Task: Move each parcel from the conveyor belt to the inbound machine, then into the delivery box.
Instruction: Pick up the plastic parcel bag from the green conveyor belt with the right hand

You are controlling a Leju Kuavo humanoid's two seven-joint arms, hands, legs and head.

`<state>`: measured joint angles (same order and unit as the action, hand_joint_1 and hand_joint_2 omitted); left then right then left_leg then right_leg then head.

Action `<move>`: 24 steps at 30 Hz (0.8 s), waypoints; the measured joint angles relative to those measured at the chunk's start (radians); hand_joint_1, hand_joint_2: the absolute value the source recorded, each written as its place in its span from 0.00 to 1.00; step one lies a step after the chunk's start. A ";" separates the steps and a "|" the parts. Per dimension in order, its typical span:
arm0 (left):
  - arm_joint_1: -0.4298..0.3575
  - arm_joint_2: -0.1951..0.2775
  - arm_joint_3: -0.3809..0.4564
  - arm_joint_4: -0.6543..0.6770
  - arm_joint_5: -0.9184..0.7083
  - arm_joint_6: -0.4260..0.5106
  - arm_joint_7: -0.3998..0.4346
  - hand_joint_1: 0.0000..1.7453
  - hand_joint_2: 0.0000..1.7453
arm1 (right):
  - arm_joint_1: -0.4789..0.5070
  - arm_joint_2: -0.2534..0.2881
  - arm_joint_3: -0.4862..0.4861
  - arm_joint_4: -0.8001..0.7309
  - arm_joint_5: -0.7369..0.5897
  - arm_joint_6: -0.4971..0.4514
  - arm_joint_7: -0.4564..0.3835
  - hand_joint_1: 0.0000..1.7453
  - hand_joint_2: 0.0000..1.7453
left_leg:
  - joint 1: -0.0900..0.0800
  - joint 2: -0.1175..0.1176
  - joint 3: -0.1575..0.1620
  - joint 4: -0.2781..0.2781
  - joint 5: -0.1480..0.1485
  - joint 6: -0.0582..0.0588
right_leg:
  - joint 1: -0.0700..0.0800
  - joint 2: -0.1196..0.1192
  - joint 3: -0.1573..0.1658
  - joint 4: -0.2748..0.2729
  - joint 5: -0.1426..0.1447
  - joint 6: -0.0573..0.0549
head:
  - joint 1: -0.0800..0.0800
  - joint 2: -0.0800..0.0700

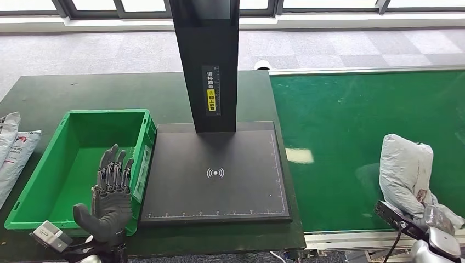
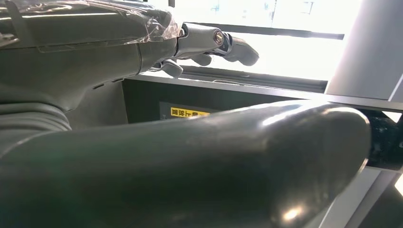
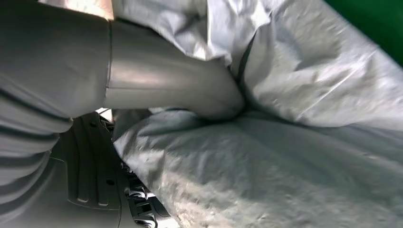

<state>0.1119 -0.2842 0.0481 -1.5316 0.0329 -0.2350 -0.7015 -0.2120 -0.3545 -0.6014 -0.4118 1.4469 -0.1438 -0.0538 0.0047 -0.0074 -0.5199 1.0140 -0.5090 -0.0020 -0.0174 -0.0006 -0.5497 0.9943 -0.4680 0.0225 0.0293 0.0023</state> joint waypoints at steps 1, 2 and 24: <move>-0.001 0.000 0.000 0.002 0.000 0.000 0.000 0.00 0.00 | 0.004 0.004 -0.005 -0.002 -0.001 -0.027 -0.009 1.00 1.00 | 0.000 0.000 0.000 0.000 0.000 0.000 | 0.000 0.000 0.000 0.000 0.000 0.000 | 0.000 0.000; -0.002 0.001 0.000 0.004 0.001 0.000 0.000 0.00 0.00 | 0.007 0.009 -0.009 -0.005 -0.001 -0.049 -0.015 1.00 1.00 | 0.000 0.000 0.000 0.000 0.000 0.000 | 0.000 0.001 0.000 0.000 0.000 0.000 | 0.000 0.000; -0.007 0.001 0.000 0.012 0.035 -0.013 0.000 0.00 0.00 | 0.104 0.168 -0.033 -0.343 -0.243 -0.439 -0.267 1.00 1.00 | 0.000 0.001 -0.008 -0.001 0.001 -0.001 | -0.001 0.002 -0.010 0.002 0.001 0.000 | 0.000 0.000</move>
<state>0.1053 -0.2834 0.0481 -1.5197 0.0680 -0.2481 -0.7015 -0.1085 -0.1862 -0.6340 -0.7550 1.2034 -0.5827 -0.3211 0.0043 -0.0066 -0.5283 1.0131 -0.5081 -0.0033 -0.0180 0.0010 -0.5592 0.9967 -0.4672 0.0222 0.0294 0.0023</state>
